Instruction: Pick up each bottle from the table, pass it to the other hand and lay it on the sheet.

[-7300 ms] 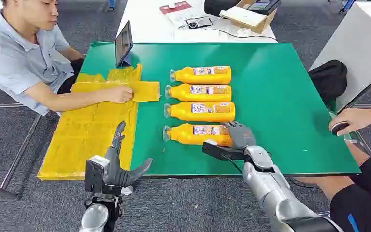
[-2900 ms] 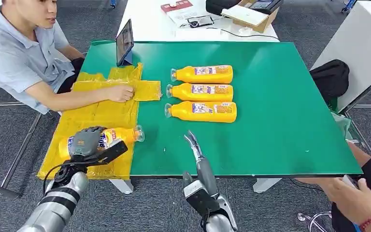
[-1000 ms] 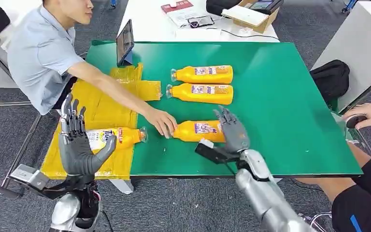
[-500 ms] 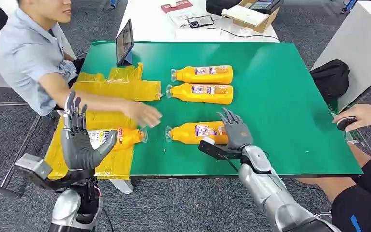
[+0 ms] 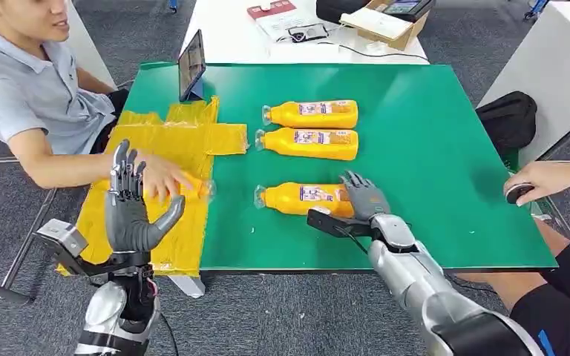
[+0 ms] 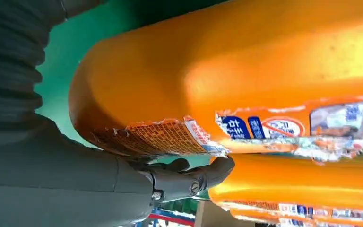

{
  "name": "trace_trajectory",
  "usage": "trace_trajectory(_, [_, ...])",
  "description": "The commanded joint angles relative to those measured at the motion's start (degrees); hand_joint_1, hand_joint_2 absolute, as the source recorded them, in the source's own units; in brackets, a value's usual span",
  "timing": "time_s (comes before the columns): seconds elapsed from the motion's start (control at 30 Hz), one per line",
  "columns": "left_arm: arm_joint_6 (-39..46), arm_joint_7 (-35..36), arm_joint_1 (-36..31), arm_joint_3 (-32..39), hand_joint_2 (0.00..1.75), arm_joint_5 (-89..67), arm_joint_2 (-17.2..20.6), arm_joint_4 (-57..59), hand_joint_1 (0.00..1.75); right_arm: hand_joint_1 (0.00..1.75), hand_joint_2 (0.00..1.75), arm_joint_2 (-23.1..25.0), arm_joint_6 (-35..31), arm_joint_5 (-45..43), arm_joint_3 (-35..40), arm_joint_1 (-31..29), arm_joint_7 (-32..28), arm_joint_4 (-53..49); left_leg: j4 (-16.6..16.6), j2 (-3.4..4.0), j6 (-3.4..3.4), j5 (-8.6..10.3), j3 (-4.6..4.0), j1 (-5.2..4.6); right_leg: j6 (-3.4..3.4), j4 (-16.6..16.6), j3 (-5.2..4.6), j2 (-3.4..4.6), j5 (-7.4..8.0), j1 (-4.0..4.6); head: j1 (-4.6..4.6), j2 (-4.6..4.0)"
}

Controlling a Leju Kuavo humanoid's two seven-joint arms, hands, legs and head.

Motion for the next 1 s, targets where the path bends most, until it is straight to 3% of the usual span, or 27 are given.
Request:
trace_trajectory(0.03, [-0.56,0.00,-2.71,-0.07,1.75,0.57,0.64,5.03,0.00,1.75,1.75,-0.59,3.56,-2.01,1.39,-4.19,-3.43,7.66,0.02,-0.01,-0.05,-0.08,0.19,0.01,-0.10,0.03,0.19,0.00,-0.09,0.01,0.02,0.00])
trace_trajectory(0.53, [-0.60,-0.27,-2.94,0.00,1.75,0.85,0.96,5.36,0.00,1.75,1.75,-0.14,6.29,-3.48,0.70,-3.84,-5.01,8.44,-0.03,-0.03,-0.06,-0.09,0.32,0.03,-0.12,-0.03,0.31,-0.03,-0.10,0.04,0.02,0.00])
trace_trajectory(0.67, [-0.61,-0.37,-1.97,0.50,1.75,1.05,0.93,4.71,0.00,1.75,1.75,1.13,7.62,-8.02,-1.98,-2.45,-8.43,6.77,-0.03,-0.01,-0.06,-0.10,0.31,0.02,-0.12,-0.02,0.30,0.00,-0.11,0.03,0.02,0.00])
trace_trajectory(0.73, [-0.96,-0.41,-1.09,0.85,1.75,1.48,0.68,4.43,0.00,1.75,1.75,2.98,8.36,-14.30,-6.40,-1.14,-12.34,5.07,-0.06,0.04,-0.09,-0.16,0.46,0.05,-0.16,-0.06,0.44,0.04,-0.15,0.06,0.02,0.00])
trace_trajectory(0.8, [-2.69,1.63,-0.28,1.94,1.75,5.06,-0.39,5.56,0.00,1.75,1.75,5.74,11.20,-22.88,-11.69,0.16,-16.96,1.84,-0.09,0.12,-0.07,-0.11,0.37,0.03,-0.12,-0.08,0.32,0.13,-0.08,0.04,0.02,0.00])
trace_trajectory(0.87, [-3.31,4.85,0.84,3.48,1.75,9.53,-2.06,8.44,0.00,1.75,1.75,8.35,9.93,-30.14,-15.21,3.59,-21.12,-5.55,-0.09,0.25,-0.11,-0.20,0.51,0.04,-0.18,-0.05,0.40,0.27,-0.13,0.05,0.04,0.00])
trace_trajectory(1.0, [-2.00,3.88,4.06,2.82,1.75,10.78,-3.76,11.03,0.00,1.75,1.75,11.77,4.55,-41.62,-14.68,14.23,-21.27,-28.26,-0.14,0.25,-0.11,-0.16,0.43,0.02,-0.16,-0.06,0.29,0.25,-0.12,0.04,0.02,0.00])
